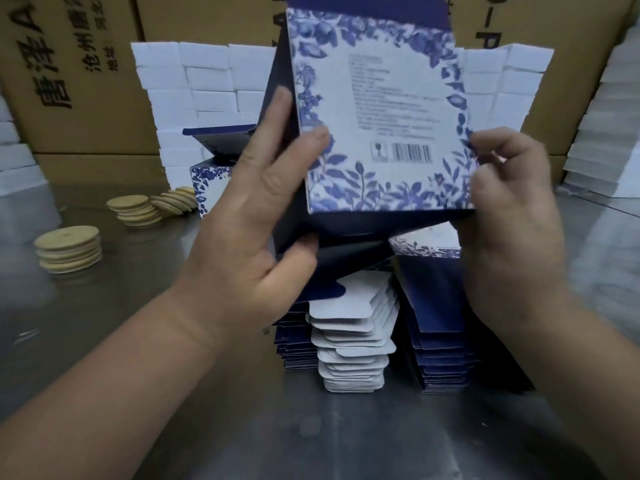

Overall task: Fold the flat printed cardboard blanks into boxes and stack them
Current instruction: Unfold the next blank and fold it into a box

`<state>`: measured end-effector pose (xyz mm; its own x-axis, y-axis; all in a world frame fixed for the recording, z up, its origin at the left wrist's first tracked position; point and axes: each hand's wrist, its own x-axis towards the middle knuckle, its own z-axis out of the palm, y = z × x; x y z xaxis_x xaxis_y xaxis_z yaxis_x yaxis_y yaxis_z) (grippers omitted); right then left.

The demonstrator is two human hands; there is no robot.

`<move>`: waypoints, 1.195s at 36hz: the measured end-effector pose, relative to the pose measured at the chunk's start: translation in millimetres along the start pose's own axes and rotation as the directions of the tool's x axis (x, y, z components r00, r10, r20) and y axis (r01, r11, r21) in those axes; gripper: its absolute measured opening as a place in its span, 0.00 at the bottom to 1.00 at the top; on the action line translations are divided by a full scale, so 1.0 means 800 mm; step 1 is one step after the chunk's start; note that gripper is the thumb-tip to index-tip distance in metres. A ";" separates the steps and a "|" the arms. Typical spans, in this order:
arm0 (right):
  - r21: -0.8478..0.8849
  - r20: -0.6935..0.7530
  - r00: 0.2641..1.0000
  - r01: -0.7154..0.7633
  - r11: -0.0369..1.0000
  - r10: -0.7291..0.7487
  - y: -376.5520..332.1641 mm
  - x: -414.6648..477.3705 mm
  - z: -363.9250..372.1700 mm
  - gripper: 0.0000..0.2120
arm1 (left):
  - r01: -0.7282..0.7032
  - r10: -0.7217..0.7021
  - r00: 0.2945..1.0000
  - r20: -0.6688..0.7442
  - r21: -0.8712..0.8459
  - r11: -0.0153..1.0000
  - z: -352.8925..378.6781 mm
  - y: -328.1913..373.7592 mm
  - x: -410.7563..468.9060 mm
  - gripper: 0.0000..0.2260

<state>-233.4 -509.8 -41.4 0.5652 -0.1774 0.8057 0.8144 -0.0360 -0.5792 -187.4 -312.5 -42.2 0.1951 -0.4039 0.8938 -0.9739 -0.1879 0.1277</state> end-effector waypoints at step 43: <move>-0.337 0.030 0.986 0.166 0.927 -0.166 -0.008 -0.005 0.004 0.10 | 0.381 -0.433 0.868 -0.244 -0.232 0.895 0.009 0.018 0.009 0.26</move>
<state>-240.5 -506.1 -40.3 0.4259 -0.1396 0.8939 0.8044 -0.3940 -0.4448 -199.6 -324.1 -37.1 0.5627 -0.0510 0.8251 -0.8240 -0.1144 0.5549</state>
